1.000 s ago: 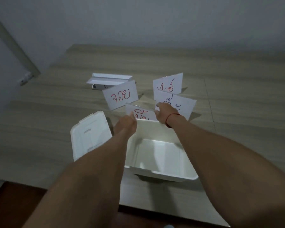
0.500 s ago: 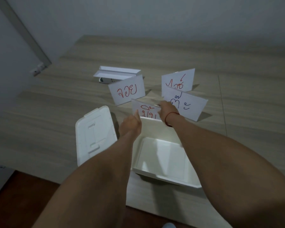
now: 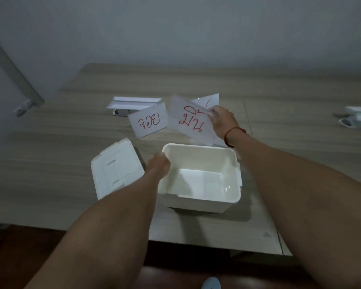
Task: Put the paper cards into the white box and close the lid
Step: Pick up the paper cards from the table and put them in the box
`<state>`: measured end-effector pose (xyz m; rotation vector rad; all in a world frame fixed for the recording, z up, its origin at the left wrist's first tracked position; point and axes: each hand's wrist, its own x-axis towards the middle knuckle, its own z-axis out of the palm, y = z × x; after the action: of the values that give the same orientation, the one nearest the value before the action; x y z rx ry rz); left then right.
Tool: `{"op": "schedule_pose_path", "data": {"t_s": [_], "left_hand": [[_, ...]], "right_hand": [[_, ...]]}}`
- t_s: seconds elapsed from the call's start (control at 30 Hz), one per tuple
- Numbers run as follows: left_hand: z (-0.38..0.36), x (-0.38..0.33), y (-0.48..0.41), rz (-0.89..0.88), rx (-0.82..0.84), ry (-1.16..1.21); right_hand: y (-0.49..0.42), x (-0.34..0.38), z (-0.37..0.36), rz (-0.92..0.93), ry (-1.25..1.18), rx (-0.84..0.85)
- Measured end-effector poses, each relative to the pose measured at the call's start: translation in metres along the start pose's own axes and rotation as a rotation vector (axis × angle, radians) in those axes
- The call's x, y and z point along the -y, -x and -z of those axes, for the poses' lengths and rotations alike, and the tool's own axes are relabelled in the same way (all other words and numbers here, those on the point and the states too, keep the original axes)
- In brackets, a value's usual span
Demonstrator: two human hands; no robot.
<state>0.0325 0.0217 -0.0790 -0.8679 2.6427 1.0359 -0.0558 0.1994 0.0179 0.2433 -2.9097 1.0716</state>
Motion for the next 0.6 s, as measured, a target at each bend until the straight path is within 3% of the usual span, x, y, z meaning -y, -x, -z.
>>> {"op": "schedule_pose_path", "data": {"t_s": [0.2, 0.43, 0.6], "left_hand": [[0.001, 0.005, 0.008, -0.074, 0.027, 0.075], [-0.004, 0.011, 0.01, -0.054, -0.034, 0.204], [-0.007, 0.012, 0.008, -0.079, -0.066, 0.187]], "right_hand": [[0.032, -0.006, 0.018, 0.002, -0.044, -0.012], [0.073, -0.044, 0.002, -0.138, -0.048, 0.266], [0.099, -0.056, -0.023, -0.186, 0.121, 0.54]]}}
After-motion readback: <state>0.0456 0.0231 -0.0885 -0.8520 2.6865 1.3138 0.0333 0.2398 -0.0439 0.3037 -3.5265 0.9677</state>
